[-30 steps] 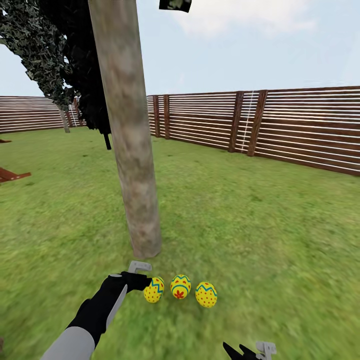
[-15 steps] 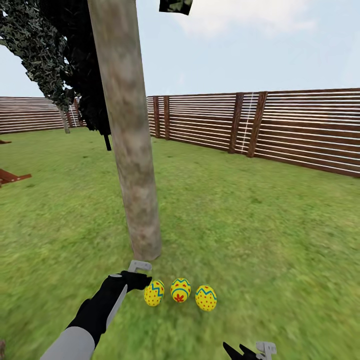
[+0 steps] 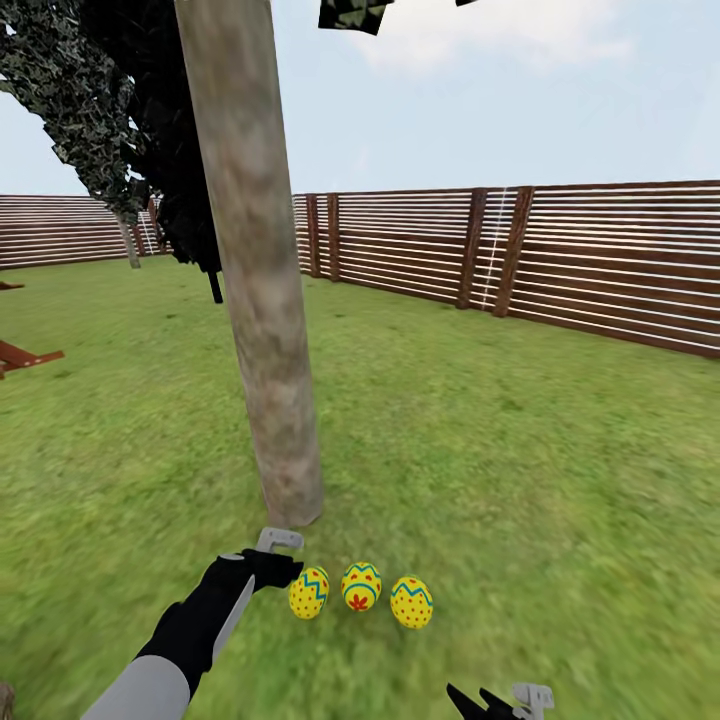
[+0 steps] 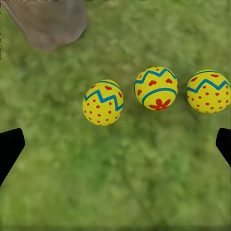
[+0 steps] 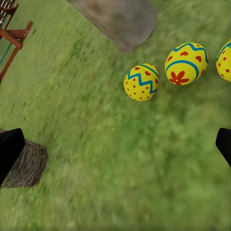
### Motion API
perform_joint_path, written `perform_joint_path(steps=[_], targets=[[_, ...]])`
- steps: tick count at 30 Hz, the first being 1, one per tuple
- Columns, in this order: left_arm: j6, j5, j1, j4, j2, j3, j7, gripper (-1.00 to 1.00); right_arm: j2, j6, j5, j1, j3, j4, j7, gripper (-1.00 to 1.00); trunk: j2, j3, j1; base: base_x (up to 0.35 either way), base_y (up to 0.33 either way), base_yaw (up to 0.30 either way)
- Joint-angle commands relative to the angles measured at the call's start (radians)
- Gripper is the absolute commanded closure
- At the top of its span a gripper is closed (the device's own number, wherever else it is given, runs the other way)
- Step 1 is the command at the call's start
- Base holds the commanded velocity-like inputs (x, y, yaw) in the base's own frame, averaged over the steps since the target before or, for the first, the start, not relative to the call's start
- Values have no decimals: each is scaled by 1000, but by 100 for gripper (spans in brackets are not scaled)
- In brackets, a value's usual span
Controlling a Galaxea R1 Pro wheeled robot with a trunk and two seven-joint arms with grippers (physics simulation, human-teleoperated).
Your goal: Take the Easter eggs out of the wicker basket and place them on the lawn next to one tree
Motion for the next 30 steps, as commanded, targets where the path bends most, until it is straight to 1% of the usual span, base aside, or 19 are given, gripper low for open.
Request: perform_joint_path(steps=[1, 13, 21, 28, 30], targets=[[4, -6, 0, -1, 0, 0, -4, -100, 1, 10, -5, -1, -4, 0, 5, -100, 7, 2, -4, 0, 0, 0], [-1, -1, 0, 0, 0, 0, -3, -100, 1, 10, -6, -1, -6, 1, 5, -100, 91, 40, -50, 0, 0, 0], [-4, -5, 0, 4, 0, 1, -3, -100, 3, 10, -6, -1, -3, 1, 5, -100, 147, 65, -81, 0, 0, 0], [-27, -4, 0, 79, -1, 0, -3, -100, 6, 10, -5, -1, -4, 1, 5, -100, 196, 87, -108, 0, 0, 0], [-31, -3, 0, 88, -1, 0, -3, -100, 6, 10, -5, -1, -4, 1, 5, -100, 210, 93, -115, 0, 0, 0]])
